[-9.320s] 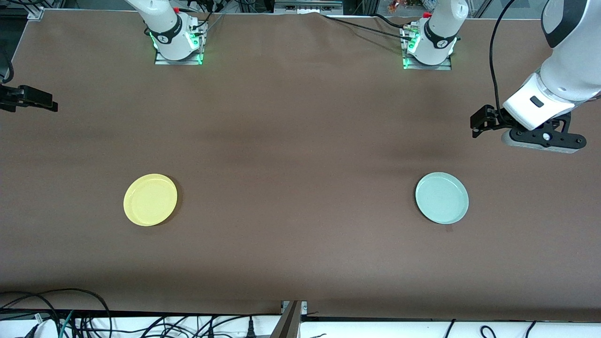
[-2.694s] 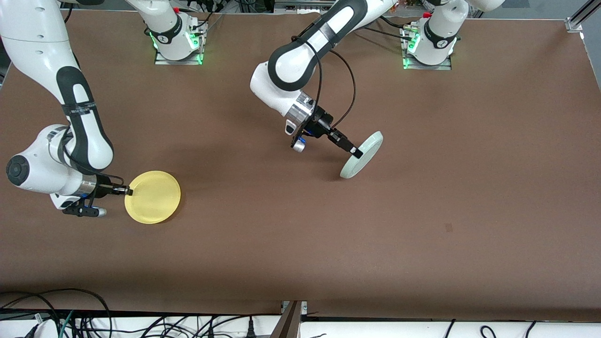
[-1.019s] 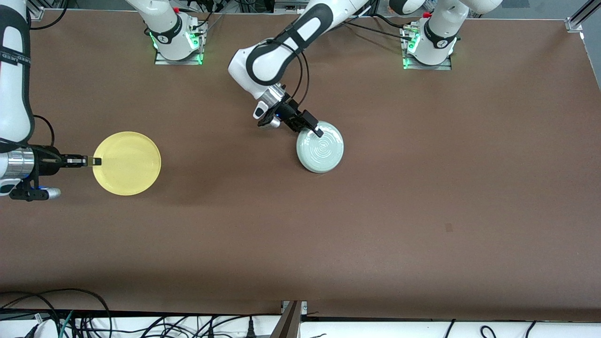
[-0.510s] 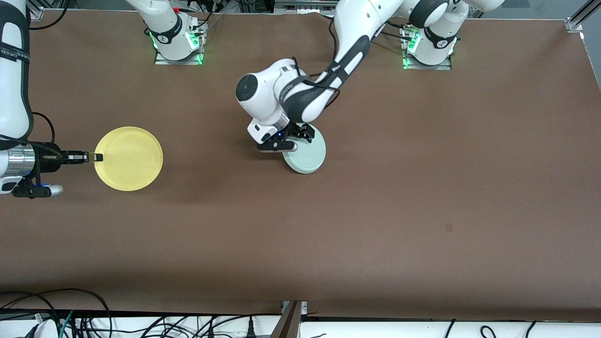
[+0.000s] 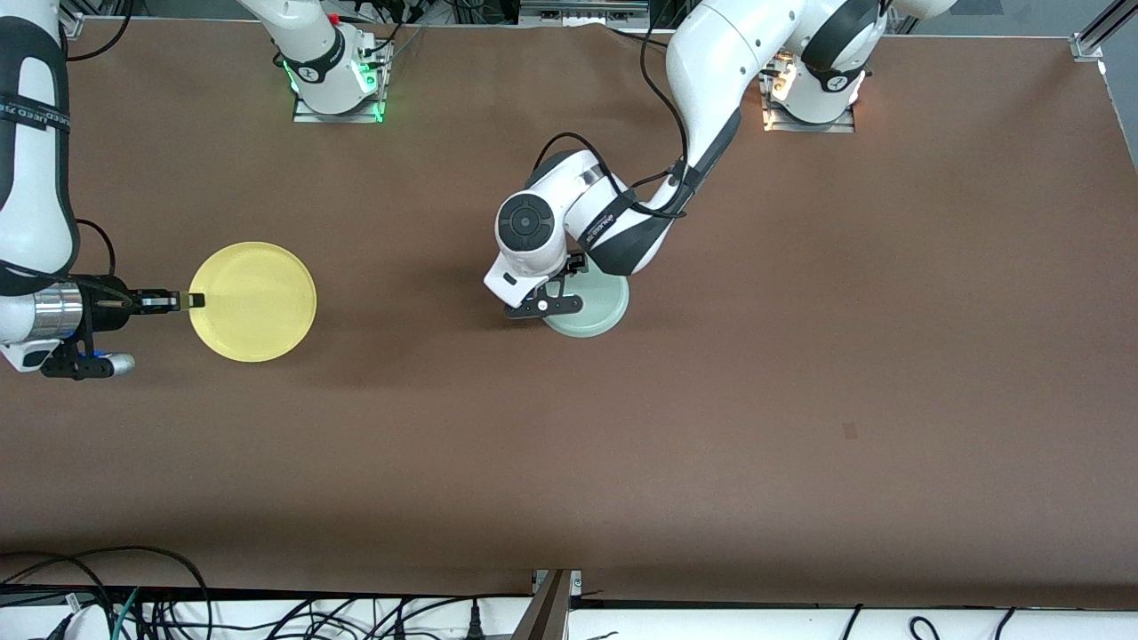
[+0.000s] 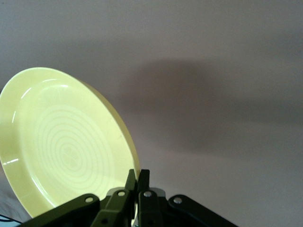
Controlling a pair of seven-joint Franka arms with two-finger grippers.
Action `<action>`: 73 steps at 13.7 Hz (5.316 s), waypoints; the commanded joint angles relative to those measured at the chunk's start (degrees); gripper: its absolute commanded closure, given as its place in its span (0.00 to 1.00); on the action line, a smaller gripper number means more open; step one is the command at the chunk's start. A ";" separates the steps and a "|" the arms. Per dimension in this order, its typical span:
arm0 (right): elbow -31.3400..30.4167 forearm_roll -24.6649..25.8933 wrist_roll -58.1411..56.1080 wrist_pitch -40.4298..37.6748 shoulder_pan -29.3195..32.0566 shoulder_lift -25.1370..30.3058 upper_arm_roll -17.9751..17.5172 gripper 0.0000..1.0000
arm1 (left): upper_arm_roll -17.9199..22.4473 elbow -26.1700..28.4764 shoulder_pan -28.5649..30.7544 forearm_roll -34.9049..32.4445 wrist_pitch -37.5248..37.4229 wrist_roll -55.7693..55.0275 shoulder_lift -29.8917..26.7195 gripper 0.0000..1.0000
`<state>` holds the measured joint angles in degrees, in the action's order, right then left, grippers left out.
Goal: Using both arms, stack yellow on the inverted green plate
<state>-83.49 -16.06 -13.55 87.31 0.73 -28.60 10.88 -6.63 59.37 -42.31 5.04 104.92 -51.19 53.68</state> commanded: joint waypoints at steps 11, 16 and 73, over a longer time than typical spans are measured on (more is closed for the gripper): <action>-15.55 -10.40 18.19 19.54 -19.17 2.49 -1.99 1.00 | 0.57 2.77 27.53 -13.12 -14.74 43.59 -21.86 0.00; -24.34 -10.40 32.77 34.74 -19.62 6.27 -16.31 1.00 | 0.74 15.21 35.96 -13.31 -11.42 53.12 -37.12 0.00; 6.94 9.44 14.08 -9.08 -26.31 9.16 15.84 0.00 | 4.87 35.99 38.97 -6.36 -6.92 56.20 -53.16 0.00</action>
<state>-76.95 -9.96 1.12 80.08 -26.76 -22.08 27.46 -1.64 97.54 -3.34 -1.52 99.80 4.06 -0.25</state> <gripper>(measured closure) 0.000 0.000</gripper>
